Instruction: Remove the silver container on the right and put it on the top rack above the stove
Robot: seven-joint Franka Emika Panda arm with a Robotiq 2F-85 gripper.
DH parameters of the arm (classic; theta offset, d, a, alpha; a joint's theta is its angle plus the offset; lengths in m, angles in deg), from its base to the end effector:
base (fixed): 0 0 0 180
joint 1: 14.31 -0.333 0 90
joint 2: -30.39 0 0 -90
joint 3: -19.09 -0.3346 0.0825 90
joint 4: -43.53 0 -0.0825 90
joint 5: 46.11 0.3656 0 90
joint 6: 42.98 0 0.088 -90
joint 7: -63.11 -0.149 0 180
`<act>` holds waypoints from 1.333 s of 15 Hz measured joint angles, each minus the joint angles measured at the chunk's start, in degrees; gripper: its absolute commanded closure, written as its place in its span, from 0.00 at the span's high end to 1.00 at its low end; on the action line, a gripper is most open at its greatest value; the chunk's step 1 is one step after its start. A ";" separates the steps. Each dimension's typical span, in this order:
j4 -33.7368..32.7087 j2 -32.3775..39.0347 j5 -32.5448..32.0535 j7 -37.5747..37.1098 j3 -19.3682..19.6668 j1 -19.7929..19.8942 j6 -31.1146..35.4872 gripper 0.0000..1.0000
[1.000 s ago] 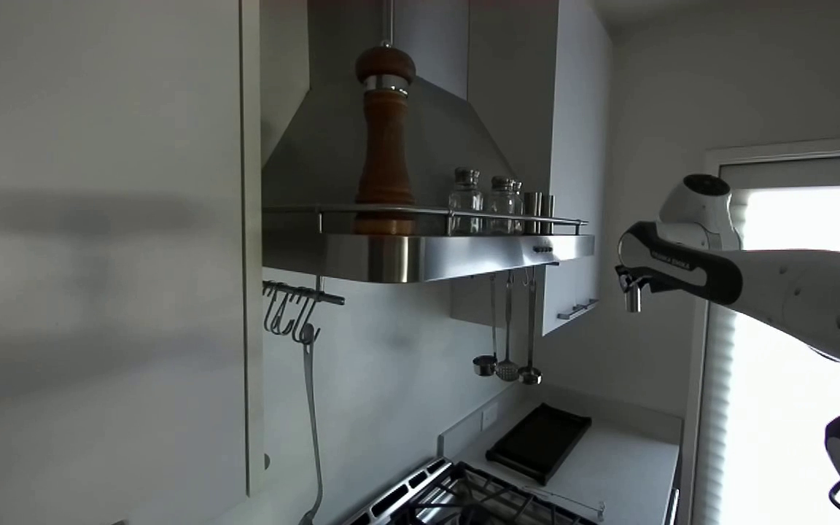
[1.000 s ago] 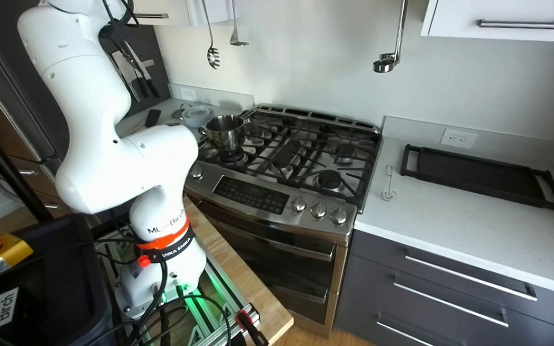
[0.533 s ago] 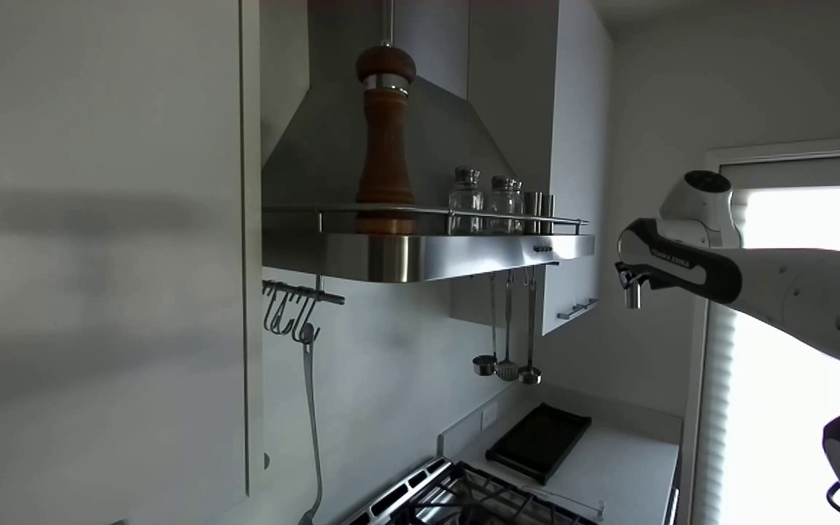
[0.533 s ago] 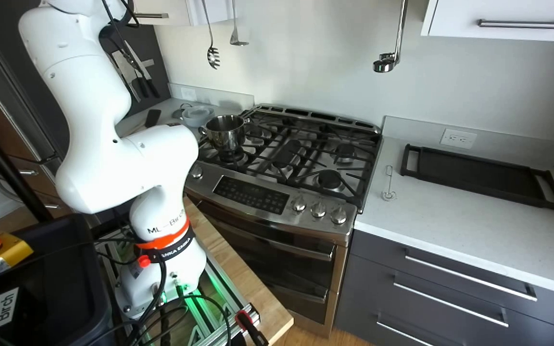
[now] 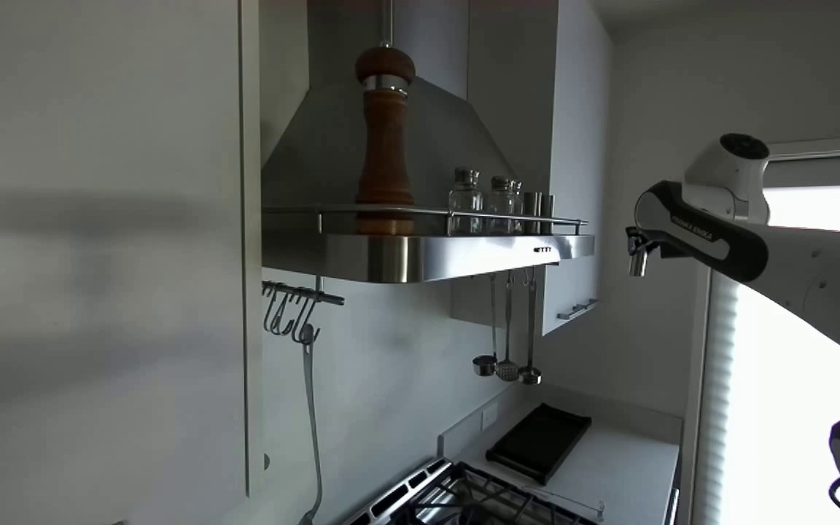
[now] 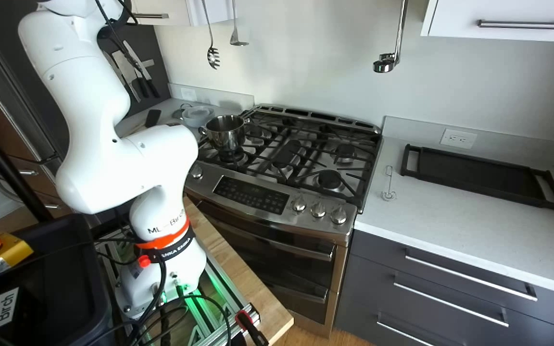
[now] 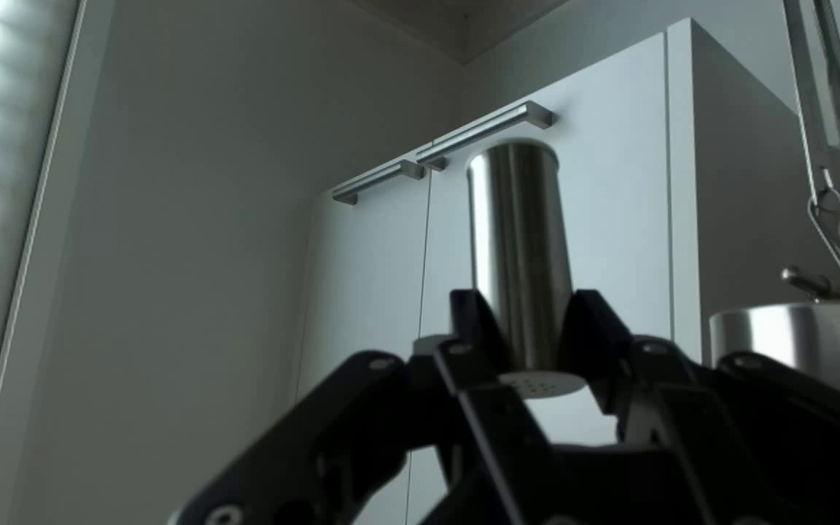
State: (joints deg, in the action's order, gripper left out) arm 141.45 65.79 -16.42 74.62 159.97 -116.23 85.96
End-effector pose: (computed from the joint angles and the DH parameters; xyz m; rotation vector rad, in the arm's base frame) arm 0.4404 -0.1125 0.8334 2.4454 -0.5736 1.3509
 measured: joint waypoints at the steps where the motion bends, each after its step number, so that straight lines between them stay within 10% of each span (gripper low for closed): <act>1: -0.91 0.05 0.76 0.00 0.57 -0.17 -0.73 0.11; 9: -8.12 0.08 5.42 -0.31 2.59 -0.69 -4.92 0.11; 10: -8.85 0.06 5.82 -0.31 2.58 -0.69 -5.25 0.36; 14: -9.69 -0.13 5.88 -0.31 1.59 0.05 -5.31 0.36; 15: -9.69 -0.19 5.88 -0.31 1.49 0.16 -5.31 0.11; 20: -11.05 -0.05 5.92 -0.34 1.61 0.32 -5.28 0.11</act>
State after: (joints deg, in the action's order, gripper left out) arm 130.40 65.74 -10.50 74.28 161.58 -115.91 80.69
